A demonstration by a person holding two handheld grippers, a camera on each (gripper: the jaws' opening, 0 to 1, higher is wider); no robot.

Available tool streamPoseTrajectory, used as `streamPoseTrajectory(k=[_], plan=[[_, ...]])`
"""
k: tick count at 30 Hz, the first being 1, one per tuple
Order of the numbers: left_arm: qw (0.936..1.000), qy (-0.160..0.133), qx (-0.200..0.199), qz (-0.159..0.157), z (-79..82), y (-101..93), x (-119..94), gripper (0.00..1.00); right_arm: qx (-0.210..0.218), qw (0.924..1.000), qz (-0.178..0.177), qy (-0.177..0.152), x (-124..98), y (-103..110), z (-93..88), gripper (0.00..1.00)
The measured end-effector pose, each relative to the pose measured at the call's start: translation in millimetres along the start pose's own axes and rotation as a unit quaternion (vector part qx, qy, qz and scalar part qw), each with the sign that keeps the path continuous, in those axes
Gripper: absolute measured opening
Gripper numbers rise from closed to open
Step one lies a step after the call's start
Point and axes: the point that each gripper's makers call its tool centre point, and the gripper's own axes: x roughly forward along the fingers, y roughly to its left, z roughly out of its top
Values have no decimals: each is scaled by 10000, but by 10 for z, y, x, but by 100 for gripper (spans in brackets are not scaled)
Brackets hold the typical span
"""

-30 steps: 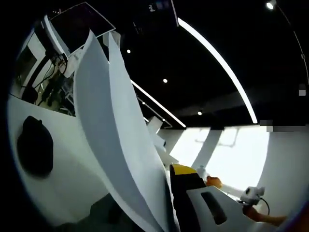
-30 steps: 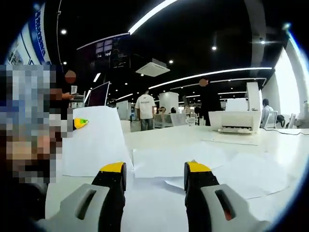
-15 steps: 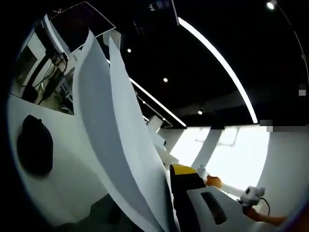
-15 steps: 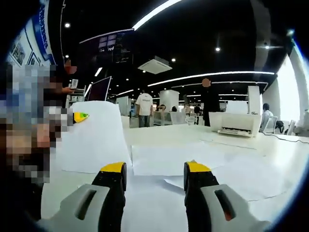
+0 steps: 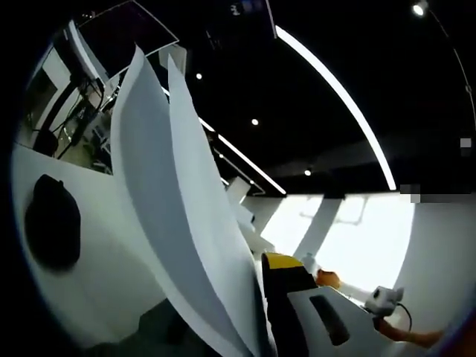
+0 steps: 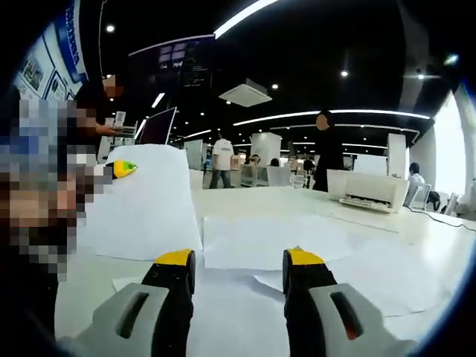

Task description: Organize the stack of printing papers by aligning and flattening the scattered papers on the table

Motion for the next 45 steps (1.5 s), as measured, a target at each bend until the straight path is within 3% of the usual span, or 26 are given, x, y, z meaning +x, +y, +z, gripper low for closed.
streamPoseTrajectory(k=[5,14,20,26,31,35,39,42,45], plan=[[10000,6,-25,-1,-1,3,-1,11,-35,9991,418,15,35,85,-11,41],[10000,-1,-3,8,-1,3,-1,11,-557,9954,731,263,106,143,-112,41],[10000,-12,61,34,-3,4,6,11,-651,9943,753,388,146,125,-157,41],[10000,-24,52,26,-2,2,2,11,-1011,9904,818,462,152,165,-192,37],[9999,-7,97,36,-9,16,8,11,-1747,9811,489,668,204,105,-234,34],[9999,5,128,49,-8,47,13,11,-2071,9754,201,733,222,25,-225,28],[9999,10,128,105,-7,85,20,11,-2616,9602,13,978,256,-5,-280,23],[9999,10,130,111,-6,92,18,11,-3047,9481,2,914,312,38,-238,20],[9999,4,127,107,-4,96,15,11,-3229,9422,74,887,355,79,-237,17]])
